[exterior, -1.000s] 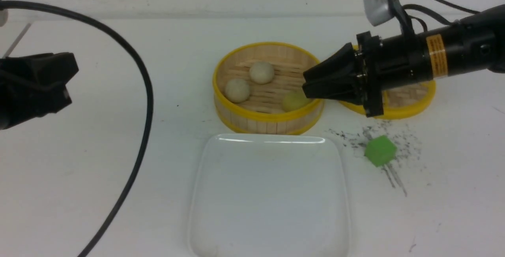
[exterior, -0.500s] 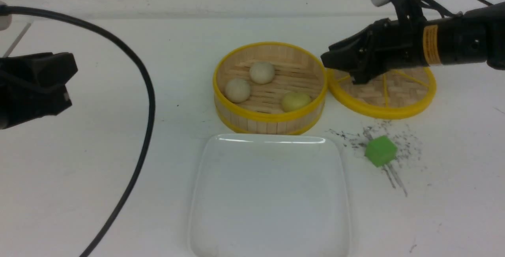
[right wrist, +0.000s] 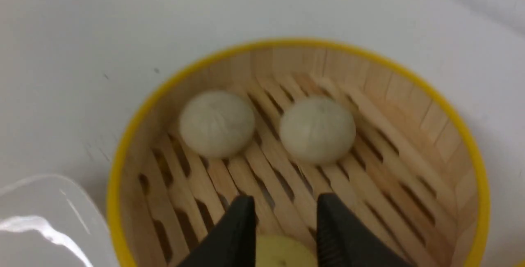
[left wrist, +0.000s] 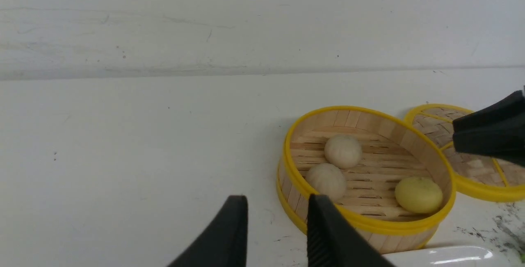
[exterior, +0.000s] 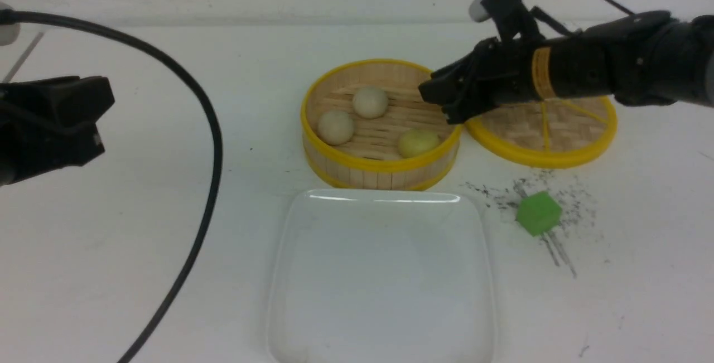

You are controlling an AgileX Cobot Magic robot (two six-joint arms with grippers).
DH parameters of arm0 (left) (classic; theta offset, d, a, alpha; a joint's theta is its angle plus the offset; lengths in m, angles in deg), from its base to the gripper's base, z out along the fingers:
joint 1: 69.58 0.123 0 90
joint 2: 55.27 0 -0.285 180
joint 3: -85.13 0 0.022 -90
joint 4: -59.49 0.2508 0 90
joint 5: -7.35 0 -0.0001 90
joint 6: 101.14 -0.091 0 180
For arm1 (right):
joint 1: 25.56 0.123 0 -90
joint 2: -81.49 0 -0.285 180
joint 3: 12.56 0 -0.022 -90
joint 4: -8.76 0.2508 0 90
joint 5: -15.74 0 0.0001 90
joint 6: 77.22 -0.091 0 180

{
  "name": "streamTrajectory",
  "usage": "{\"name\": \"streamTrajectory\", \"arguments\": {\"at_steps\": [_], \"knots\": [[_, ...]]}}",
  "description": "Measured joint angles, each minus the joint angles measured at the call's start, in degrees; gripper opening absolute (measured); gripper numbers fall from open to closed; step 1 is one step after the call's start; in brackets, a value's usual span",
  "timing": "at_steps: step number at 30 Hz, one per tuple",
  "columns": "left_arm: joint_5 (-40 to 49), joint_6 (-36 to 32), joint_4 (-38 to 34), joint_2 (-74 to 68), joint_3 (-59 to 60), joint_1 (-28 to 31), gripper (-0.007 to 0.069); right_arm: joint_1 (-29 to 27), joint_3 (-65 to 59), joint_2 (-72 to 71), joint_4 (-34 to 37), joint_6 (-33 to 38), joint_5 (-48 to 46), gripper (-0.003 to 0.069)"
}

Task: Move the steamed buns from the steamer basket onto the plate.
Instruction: Use the right arm to grab the steamed stuffed bun that is closest to it

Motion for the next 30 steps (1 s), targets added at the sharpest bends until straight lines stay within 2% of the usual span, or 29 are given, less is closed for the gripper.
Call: {"name": "streamTrajectory", "arguments": {"at_steps": [10,23,30], "knots": [[0.5,0.0,0.0,0.0,0.0,0.0,0.0240,0.4,-0.1,2.8,0.0,2.4,-2.7,0.0240],[0.9,0.0,0.0,0.0,0.0,0.0,0.0240,0.5,-0.6,4.0,0.0,2.4,2.9,0.0240],[1.4,0.0,0.0,0.0,0.0,0.0,0.0240,1.4,-0.6,4.4,0.0,2.4,3.0,0.0240]]}}
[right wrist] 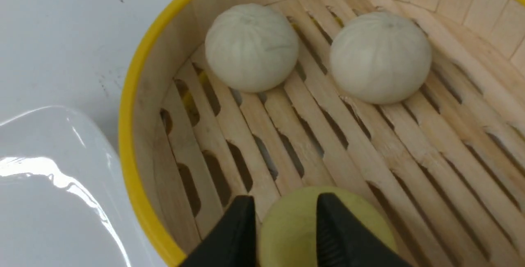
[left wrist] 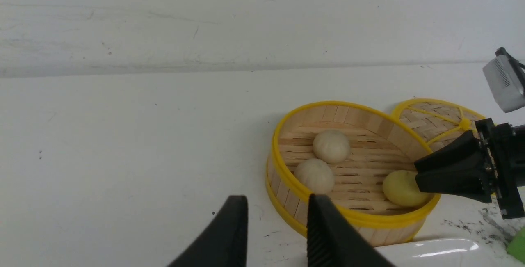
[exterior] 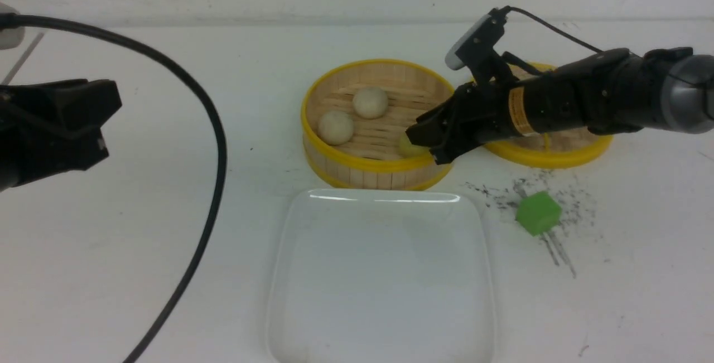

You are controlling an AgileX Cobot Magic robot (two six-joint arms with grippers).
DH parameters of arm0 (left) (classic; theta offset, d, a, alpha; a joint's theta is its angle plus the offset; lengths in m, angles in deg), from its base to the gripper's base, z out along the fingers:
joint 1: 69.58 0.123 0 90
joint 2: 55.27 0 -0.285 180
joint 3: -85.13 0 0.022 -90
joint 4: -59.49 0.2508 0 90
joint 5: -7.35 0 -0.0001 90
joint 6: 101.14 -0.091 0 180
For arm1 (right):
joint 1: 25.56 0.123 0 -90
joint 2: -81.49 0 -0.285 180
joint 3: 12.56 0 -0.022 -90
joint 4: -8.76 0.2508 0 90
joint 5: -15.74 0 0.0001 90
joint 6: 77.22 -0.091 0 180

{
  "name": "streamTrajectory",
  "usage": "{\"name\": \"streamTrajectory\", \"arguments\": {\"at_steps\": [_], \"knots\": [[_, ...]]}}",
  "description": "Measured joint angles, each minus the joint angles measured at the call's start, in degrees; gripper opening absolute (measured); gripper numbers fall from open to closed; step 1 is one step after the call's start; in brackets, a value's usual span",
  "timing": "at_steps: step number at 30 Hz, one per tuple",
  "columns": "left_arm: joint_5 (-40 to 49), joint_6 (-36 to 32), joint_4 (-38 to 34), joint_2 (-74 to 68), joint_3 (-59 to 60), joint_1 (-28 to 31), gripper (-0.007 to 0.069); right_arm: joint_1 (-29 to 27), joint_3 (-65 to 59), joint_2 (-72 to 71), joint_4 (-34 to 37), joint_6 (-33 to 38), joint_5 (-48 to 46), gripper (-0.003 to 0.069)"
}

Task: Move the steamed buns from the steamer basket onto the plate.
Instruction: Use the right arm to grab the steamed stuffed bun that is closest to it

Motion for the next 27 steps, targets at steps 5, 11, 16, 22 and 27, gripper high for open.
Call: {"name": "streamTrajectory", "arguments": {"at_steps": [5,11,16,22,27], "knots": [[0.0,0.0,0.0,0.0,0.0,0.0,0.0240,0.2,-0.1,1.6,0.0,0.0,-0.9,0.0240],[0.0,0.0,0.0,0.0,0.0,0.0,0.0240,0.2,-0.1,1.6,0.0,1.4,-3.5,0.0240],[0.0,0.0,0.0,0.0,0.0,0.0,0.0240,0.2,-0.1,1.6,0.0,1.7,-4.0,0.0240],[0.0,0.0,0.0,0.0,0.0,0.0,0.0240,0.2,-0.1,1.6,0.0,1.7,-4.1,0.0167],[0.0,0.0,0.0,0.0,0.0,0.0,0.0240,0.2,-0.1,1.7,0.0,1.8,-4.3,0.0002]]}}
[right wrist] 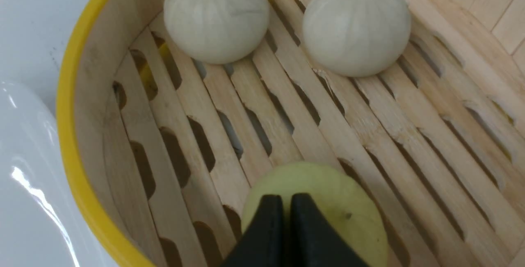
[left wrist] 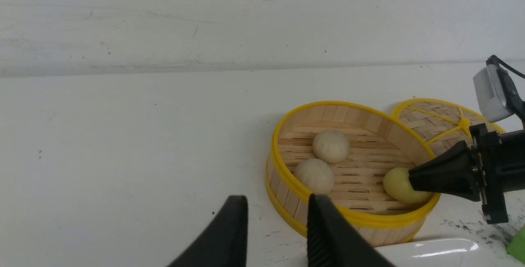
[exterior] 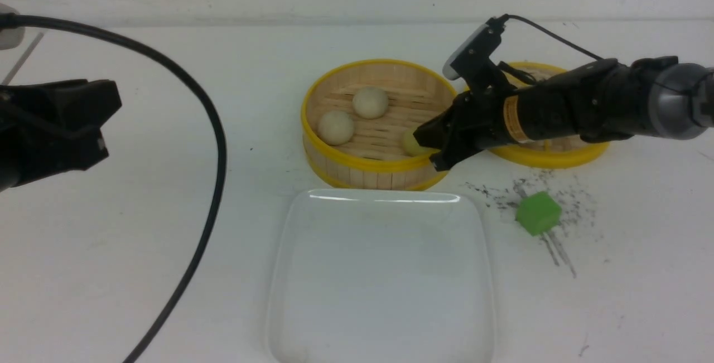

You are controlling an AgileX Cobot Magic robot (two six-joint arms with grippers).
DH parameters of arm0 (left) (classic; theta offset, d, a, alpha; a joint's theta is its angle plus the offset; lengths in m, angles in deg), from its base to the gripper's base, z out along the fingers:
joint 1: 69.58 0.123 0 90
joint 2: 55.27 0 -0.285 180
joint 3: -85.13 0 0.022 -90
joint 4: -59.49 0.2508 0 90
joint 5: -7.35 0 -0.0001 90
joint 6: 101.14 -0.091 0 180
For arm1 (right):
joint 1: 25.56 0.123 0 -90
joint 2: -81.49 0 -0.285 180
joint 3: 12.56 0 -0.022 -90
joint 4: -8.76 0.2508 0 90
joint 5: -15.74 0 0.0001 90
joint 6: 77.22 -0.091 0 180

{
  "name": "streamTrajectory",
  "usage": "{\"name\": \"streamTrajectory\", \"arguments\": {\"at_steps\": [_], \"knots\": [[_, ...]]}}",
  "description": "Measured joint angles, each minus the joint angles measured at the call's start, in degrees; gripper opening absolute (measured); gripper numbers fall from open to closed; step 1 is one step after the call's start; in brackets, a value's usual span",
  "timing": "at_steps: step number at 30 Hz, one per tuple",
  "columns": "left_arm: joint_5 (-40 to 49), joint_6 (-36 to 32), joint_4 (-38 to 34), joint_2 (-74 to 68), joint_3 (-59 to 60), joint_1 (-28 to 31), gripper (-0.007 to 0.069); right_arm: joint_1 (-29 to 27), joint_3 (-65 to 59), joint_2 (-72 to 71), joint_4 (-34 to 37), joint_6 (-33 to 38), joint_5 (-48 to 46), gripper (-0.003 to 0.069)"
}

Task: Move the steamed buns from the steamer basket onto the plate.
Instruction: Use the right arm to grab the steamed stuffed bun that is closest to it, then use the right arm to put the steamed stuffed bun into the plate

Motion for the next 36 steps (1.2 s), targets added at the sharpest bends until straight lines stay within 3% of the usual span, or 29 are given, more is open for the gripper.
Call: {"name": "streamTrajectory", "arguments": {"at_steps": [23,36], "knots": [[0.0,0.0,0.0,0.0,0.0,0.0,0.0240,0.0,-0.9,-11.2,0.0,-0.6,1.8,0.0001],[-1.6,0.0,-0.1,0.0,0.0,0.0,0.0240,0.4,-17.1,-25.6,0.0,-4.1,7.4,0.0004]]}}
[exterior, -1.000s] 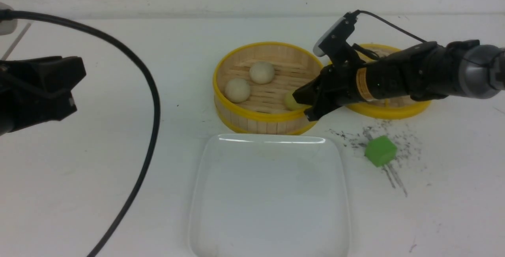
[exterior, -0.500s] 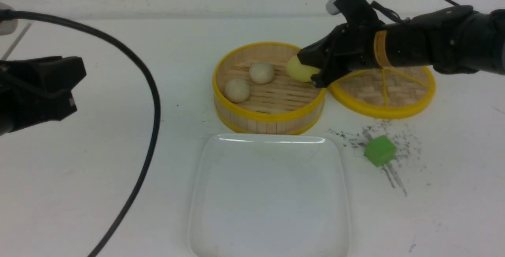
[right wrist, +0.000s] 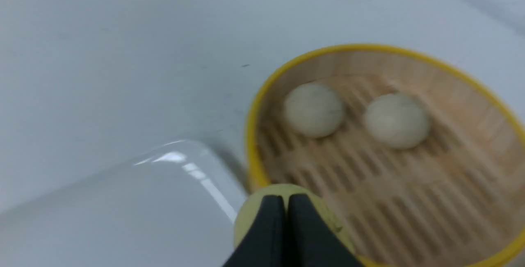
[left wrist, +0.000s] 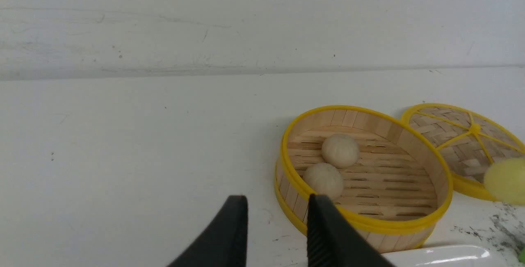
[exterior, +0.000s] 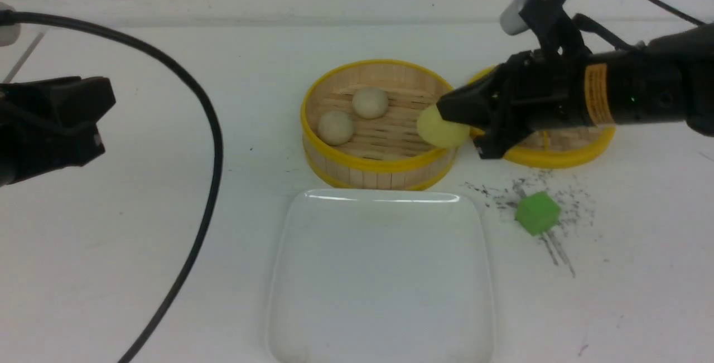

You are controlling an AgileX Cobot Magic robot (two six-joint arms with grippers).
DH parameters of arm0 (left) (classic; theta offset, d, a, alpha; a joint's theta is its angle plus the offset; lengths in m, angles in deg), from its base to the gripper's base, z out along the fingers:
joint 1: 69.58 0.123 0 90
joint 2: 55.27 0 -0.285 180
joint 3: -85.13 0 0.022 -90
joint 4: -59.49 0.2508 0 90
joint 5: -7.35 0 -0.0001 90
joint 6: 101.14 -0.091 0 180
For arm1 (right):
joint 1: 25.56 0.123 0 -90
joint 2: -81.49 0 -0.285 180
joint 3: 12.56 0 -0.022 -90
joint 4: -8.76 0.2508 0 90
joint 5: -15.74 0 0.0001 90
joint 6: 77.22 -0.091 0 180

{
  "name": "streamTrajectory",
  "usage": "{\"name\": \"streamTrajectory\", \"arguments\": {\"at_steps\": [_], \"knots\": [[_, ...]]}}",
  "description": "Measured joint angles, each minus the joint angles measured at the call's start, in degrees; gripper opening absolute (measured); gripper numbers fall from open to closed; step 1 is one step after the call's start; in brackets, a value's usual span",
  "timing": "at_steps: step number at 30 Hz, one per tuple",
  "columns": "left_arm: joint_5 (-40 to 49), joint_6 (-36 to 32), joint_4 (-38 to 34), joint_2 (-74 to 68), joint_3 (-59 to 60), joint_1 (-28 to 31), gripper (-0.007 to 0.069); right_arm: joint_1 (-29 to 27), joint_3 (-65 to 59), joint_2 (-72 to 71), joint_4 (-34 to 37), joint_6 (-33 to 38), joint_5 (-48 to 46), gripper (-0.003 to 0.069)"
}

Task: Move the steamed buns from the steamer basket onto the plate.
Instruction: Use the right arm to put the steamed stuffed bun into the plate

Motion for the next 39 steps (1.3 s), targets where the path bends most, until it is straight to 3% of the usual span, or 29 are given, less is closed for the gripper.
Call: {"name": "streamTrajectory", "arguments": {"at_steps": [5,11,27,32,35,39], "knots": [[-0.2,0.0,-0.1,0.0,0.0,0.0,0.0240,3.8,-6.2,-0.9,0.0,-2.3,2.1,0.0006],[-0.2,0.0,-0.1,0.0,0.0,0.0,0.0240,11.2,-13.1,0.1,0.0,-2.1,-3.0,0.0008],[0.1,0.0,-0.1,0.0,0.0,0.0,0.0240,13.2,-14.0,0.5,0.0,-2.1,-6.7,0.0020],[0.1,0.0,-0.1,0.0,0.0,0.0,0.0240,13.2,-14.0,0.5,0.0,-2.1,-6.0,0.0105],[0.7,0.0,-0.1,0.0,0.0,0.0,0.0240,13.2,-14.0,0.5,0.0,-2.1,-5.8,0.0254],[2.1,0.0,-0.1,0.0,0.0,0.0,0.0240,13.2,-14.0,0.5,0.0,-2.1,-5.6,0.0367]]}}
